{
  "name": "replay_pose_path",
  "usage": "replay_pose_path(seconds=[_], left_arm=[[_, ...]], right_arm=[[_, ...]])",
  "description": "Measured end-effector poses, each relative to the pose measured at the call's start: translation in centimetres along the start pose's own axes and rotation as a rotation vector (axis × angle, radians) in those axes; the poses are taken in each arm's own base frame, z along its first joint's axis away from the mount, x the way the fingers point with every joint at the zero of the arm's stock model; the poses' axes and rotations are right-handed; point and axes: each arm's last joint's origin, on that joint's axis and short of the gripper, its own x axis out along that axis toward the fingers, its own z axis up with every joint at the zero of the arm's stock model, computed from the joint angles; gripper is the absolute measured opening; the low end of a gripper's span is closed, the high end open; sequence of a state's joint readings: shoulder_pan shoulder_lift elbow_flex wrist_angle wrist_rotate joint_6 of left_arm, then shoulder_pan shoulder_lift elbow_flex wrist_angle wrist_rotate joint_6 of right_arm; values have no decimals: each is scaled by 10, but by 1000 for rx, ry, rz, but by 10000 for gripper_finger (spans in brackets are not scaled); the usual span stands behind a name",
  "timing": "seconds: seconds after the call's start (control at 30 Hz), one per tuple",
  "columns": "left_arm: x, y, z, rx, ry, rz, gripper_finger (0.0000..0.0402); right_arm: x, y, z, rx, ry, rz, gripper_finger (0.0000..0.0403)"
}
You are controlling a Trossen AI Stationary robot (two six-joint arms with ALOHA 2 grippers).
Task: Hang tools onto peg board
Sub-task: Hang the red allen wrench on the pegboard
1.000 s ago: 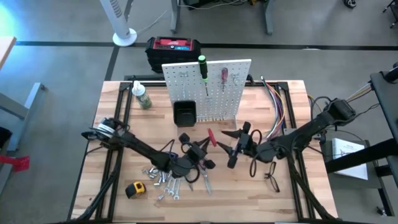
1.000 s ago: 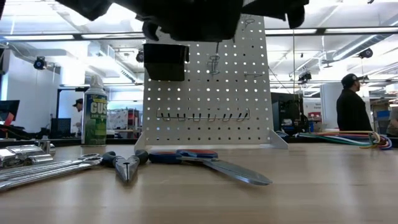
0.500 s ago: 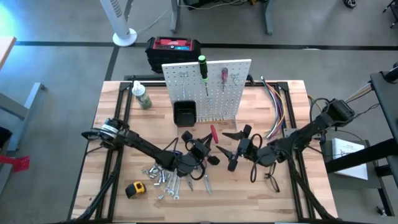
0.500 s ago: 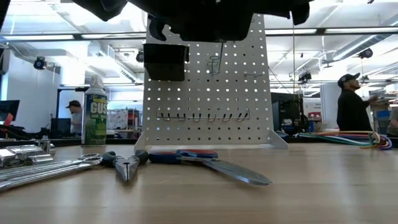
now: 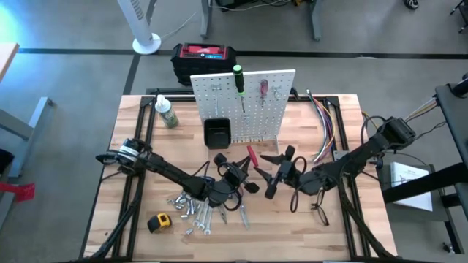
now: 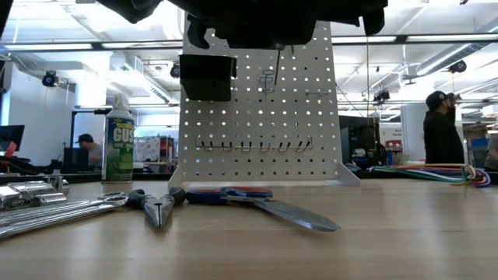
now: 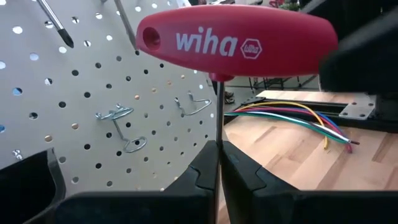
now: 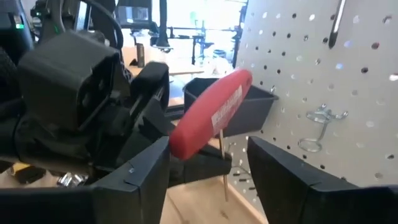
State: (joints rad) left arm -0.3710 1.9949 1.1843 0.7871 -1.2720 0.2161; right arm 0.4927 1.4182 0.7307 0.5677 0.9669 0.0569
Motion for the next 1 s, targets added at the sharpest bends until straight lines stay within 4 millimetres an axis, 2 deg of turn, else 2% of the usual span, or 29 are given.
replay_pose_path(seconds=[0.3,0.6,0.83,0.93,1.0], left_arm=[[-1,-1,0,2,-5,-28,0],[-2,-2,-2,19,1,-34,0],[-8,-4,1,11,-11,-97,0],[-10,-3,7,35,-18,-109,3],[-12,-2,4,83,-8,-106,10]], right_arm=[[6,-6,2,-13,-9,-31,144],[7,-6,2,-76,-6,-31,28],[0,-12,12,-152,-13,8,26],[-8,-22,24,-168,-18,51,26],[-14,-35,39,-161,-38,25,26]])
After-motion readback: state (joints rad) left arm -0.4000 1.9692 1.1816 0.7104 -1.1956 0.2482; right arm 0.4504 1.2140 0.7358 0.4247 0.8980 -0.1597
